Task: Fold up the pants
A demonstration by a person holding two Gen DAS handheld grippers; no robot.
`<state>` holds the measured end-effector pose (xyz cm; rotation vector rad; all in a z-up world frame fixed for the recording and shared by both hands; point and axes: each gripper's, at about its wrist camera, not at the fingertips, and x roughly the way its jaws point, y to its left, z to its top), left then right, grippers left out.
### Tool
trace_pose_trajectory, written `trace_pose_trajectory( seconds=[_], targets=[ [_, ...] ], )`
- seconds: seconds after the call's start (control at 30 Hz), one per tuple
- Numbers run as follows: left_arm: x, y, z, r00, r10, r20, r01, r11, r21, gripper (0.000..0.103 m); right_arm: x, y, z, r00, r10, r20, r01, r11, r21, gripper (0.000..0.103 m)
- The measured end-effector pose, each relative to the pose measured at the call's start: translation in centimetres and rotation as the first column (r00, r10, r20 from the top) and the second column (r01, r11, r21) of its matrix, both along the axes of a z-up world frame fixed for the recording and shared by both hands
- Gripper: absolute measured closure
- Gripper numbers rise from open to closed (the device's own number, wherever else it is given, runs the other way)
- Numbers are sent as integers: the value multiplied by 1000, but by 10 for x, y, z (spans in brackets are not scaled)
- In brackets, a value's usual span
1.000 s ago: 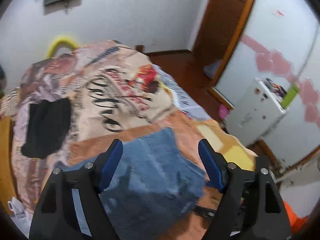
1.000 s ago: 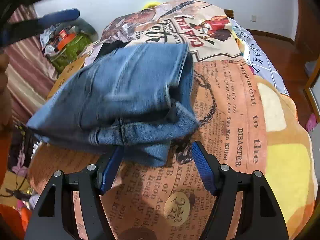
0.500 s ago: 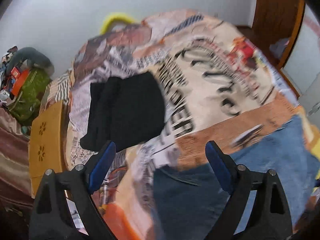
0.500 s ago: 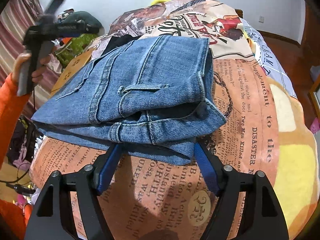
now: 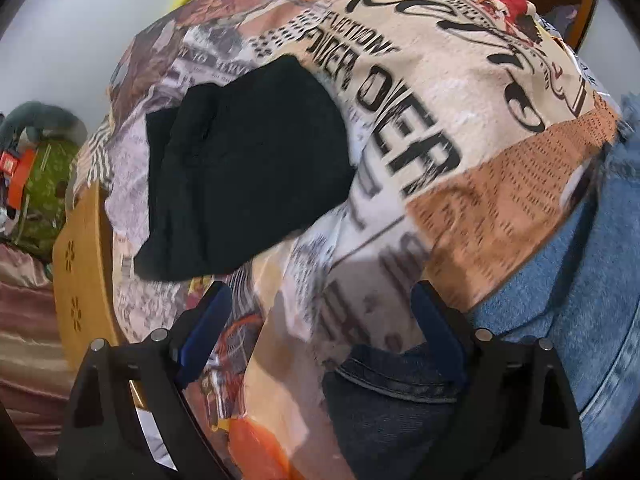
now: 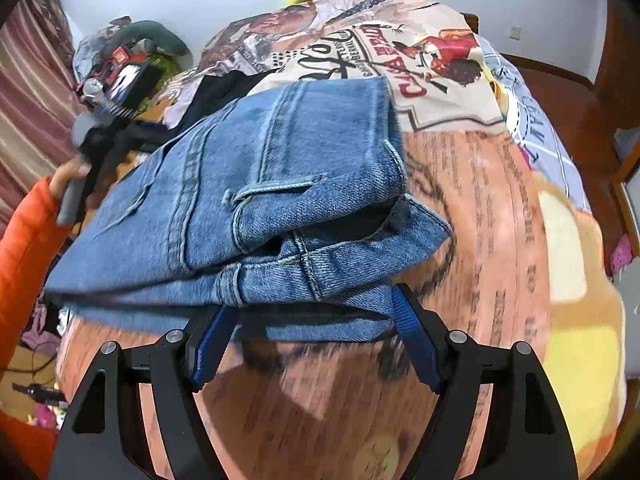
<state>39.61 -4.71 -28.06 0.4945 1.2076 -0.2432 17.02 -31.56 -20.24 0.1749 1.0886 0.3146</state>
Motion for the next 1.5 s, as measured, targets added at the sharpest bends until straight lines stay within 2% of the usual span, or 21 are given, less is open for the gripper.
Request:
trace_pose_trajectory(
  seconds=[0.1, 0.23, 0.3, 0.53, 0.7, 0.87, 1.03, 1.17, 1.3, 1.33, 1.5],
  targets=[
    [-12, 20, -2, 999, 40, -22, -40, 999, -35, 11, 18, 3, 7, 999, 13, 31, -12, 1000, -16, 29],
    [-37, 53, -7, 988, 77, -136, -92, 990, -105, 11, 38, 5, 10, 999, 15, 49, -14, 1000, -28, 29],
    [-54, 61, -5, 985, 68, -161, -89, 988, -124, 11, 41, 4, 10, 999, 0, 54, 2, 999, -34, 29],
    [-119, 60, 19, 991, 50, -123, -69, 985, -160, 16, 21, -6, 20, 997, -42, 72, 42, 999, -4, 29],
    [-153, 32, 36, 996, 32, -85, -47, 983, -178, 19, -1, -4, 37, 993, -33, 111, 33, 999, 1, 29],
    [-164, 13, 44, 996, 20, -84, -41, 966, -254, 19, -17, -1, 47, 988, -24, 150, 24, 1000, 5, 29],
    [-164, 1, 63, 999, 44, -15, -47, 964, -261, 19, -25, 3, 41, 990, -20, 136, 18, 1000, 12, 29],
    [-164, -4, 92, 997, 65, 28, -51, 932, -360, 11, -27, 5, 34, 992, -12, 123, 10, 1000, 19, 29],
    [-168, -23, 103, 997, 34, 74, -2, 917, -398, 9, -27, 10, 31, 991, 7, 130, -11, 999, 33, 34],
    [-168, -27, 102, 997, 27, 79, 7, 919, -395, 9, -26, 12, 30, 991, 15, 131, -19, 999, 32, 40],
    [-168, -46, 78, 997, 11, 78, 15, 946, -325, 9, -22, 19, 17, 993, 49, 108, -50, 999, 5, 58]
  ],
)
